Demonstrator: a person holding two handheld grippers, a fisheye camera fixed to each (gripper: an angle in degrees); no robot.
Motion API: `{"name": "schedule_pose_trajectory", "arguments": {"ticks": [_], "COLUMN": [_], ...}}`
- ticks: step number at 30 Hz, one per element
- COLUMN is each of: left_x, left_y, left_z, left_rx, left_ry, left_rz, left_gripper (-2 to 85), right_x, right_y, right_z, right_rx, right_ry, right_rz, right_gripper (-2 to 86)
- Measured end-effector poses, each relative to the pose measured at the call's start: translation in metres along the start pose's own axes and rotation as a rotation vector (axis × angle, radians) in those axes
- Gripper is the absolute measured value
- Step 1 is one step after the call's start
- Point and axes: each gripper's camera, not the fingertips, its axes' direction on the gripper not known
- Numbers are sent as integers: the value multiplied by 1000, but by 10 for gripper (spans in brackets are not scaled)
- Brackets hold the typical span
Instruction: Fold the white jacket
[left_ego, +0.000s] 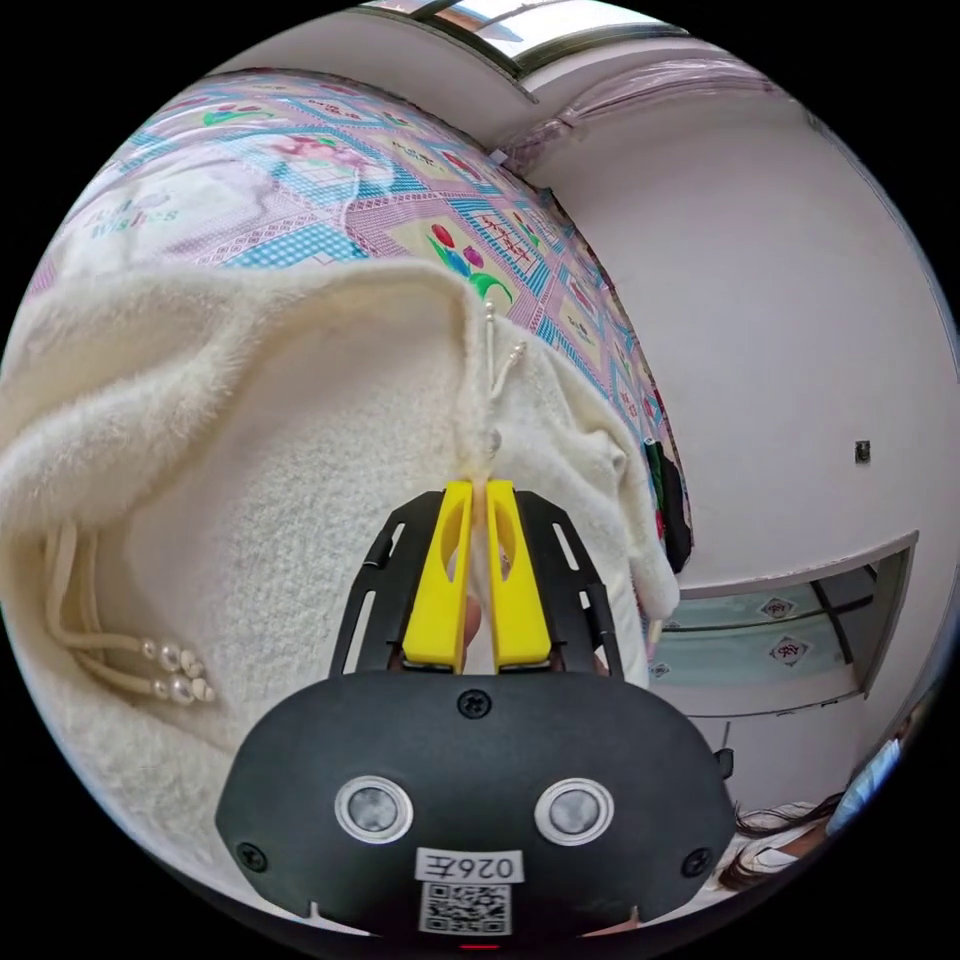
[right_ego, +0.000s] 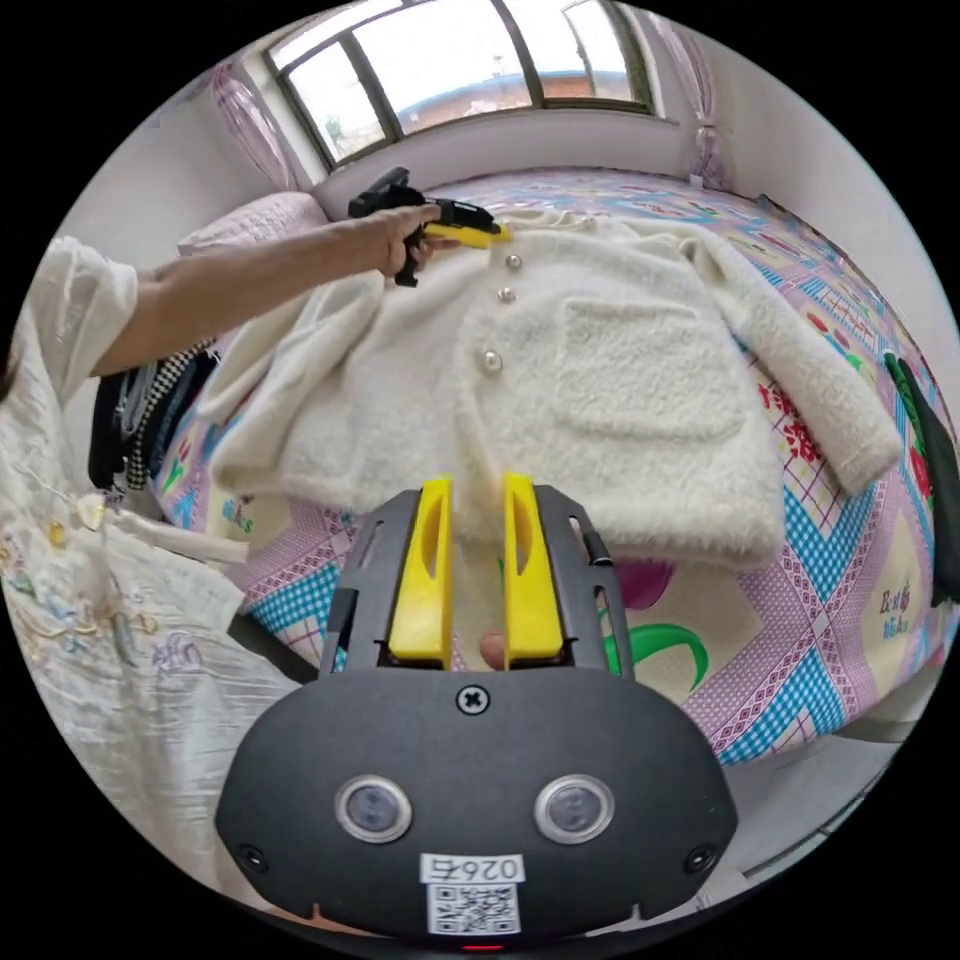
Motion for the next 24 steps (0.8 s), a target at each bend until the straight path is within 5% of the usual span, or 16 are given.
{"name": "schedule_pose_trajectory", "arguments": {"ticks": [24], "left_x": [12], "left_y": [-27], "left_z": [-6], "left_rx": [-50], "left_ry": [-69], "left_rz": [-22], "left_gripper": [1], "right_x": [-5], "right_y": [11], "right_z": [30], "right_rx": [-37], "right_ry": [29], "right_rz": [-46], "right_gripper": [-14]}}
